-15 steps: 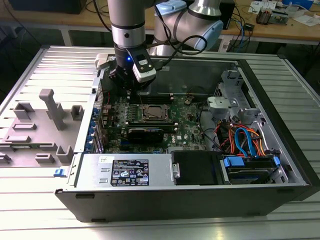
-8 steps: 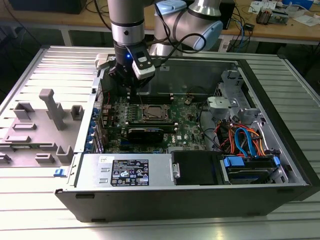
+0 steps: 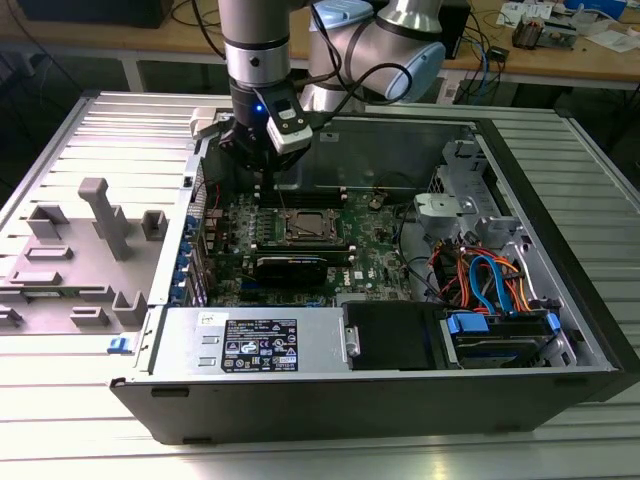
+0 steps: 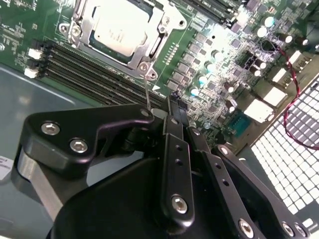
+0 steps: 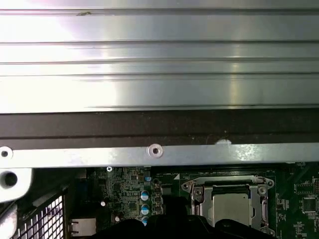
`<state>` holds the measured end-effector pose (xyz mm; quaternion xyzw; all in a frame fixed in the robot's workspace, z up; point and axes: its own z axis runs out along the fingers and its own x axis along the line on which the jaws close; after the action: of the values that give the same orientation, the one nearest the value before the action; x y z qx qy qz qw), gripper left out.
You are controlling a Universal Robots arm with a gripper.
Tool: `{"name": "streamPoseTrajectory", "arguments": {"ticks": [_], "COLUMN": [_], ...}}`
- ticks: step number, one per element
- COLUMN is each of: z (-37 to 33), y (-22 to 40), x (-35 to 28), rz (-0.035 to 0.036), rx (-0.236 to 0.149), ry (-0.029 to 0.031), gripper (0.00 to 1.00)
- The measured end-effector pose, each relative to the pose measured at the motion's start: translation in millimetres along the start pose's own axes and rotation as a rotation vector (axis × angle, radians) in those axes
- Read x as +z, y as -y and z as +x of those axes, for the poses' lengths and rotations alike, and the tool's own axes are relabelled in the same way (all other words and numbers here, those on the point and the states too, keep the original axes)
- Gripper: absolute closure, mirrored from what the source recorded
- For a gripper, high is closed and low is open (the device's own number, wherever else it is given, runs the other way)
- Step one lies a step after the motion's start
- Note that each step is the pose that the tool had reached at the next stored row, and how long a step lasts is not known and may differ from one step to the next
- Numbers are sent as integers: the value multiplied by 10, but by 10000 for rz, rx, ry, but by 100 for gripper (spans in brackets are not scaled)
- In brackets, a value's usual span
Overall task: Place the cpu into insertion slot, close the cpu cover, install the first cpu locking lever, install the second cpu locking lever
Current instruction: 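Install the first cpu locking lever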
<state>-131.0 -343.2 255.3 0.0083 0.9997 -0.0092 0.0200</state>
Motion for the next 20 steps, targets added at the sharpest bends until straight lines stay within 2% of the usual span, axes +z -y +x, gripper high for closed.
{"name": "streamPoseTrajectory", "arguments": {"ticks": [5, 8, 13, 19, 20], "z": [-44, -95, -243, -281, -314], "y": [-1, -2, -10, -11, -14], "x": [2, 4, 27, 57, 63], "rz": [0, 0, 4, 5, 6], "rx": [1, 1, 1, 1, 0], "ry": [1, 1, 1, 9, 8], "gripper": [89, 89, 89, 89, 89]}}
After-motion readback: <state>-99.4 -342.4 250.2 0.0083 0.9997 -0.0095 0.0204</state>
